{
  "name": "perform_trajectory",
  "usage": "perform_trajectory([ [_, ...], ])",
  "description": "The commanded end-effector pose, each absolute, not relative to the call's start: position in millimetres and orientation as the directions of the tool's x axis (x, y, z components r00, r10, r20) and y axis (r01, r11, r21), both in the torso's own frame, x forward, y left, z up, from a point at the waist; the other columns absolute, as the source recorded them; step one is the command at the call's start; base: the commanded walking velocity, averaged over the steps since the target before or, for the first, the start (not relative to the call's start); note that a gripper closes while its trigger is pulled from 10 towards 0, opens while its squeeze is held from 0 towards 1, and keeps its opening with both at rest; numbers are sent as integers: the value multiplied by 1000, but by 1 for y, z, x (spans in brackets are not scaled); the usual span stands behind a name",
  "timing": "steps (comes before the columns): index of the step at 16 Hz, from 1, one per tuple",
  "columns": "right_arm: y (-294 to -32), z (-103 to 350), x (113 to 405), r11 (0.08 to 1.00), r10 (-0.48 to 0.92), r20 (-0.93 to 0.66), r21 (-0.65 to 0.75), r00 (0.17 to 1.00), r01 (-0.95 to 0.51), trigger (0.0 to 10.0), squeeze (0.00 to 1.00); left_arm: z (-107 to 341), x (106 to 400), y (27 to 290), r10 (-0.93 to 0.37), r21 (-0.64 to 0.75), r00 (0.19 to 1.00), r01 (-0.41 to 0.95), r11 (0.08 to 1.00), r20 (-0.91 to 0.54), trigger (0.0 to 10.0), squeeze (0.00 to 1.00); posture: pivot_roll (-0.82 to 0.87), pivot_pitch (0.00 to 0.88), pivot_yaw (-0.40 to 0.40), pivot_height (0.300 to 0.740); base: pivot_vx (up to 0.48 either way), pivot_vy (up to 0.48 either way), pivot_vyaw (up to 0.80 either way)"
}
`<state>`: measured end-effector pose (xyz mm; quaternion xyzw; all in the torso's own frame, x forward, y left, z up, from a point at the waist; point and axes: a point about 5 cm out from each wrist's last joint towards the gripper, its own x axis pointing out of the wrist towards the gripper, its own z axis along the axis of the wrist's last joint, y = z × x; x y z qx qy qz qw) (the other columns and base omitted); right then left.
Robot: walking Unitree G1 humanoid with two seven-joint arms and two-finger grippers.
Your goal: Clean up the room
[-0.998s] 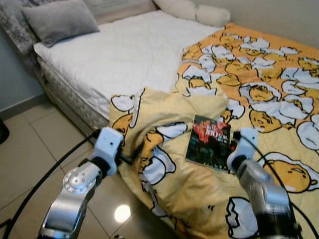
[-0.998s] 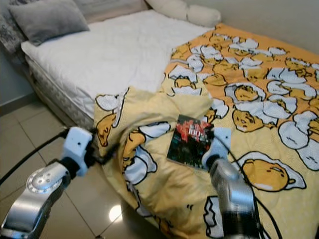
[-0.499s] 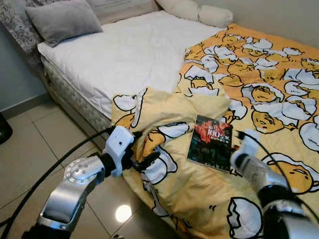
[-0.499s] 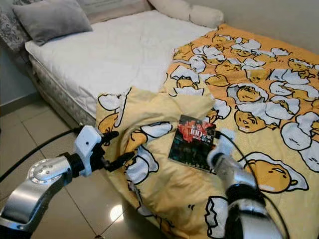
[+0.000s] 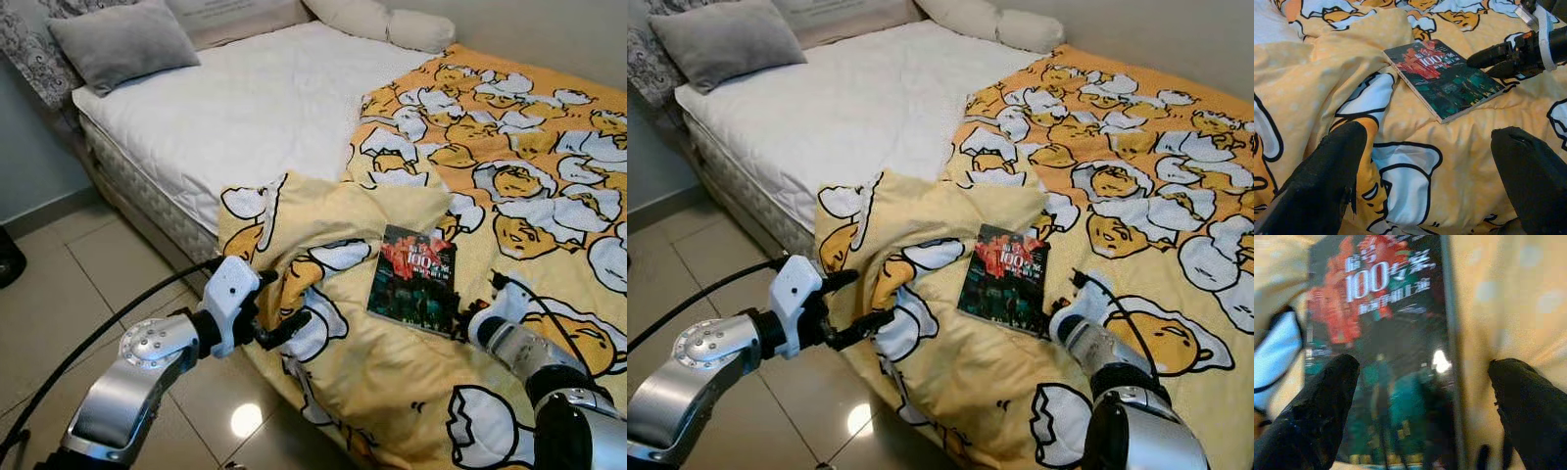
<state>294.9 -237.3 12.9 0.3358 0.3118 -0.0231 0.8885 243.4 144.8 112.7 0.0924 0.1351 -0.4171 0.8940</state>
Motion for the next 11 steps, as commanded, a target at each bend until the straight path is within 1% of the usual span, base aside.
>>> perform_trajectory([
  [1, -239, 17, 297, 743, 203, -541, 628, 816, 231, 10000, 0, 119, 245, 144, -728, 66, 611, 778, 624, -311, 10000, 690, -43, 0, 7, 740, 0, 0, 0],
  [3, -238, 17, 295, 737, 259, -524, 650, 811, 184, 10000, 0, 119, 246, 145, -726, 67, 612, 777, 626, -312, 10000, 686, -45, 0, 6, 740, 0, 0, 0],
  [8, -232, 5, 285, 764, 273, -584, 614, 765, 196, 10000, 0, 116, 244, 146, -717, 76, 617, 772, 631, -324, 10000, 690, -40, 0, 0, 740, 0, 0, 0],
  [11, -234, 6, 283, 740, 320, -564, 651, 761, 171, 10000, 0, 116, 243, 148, -709, 82, 624, 767, 637, -329, 10000, 690, -38, 0, -10, 740, 0, 0, 0],
])
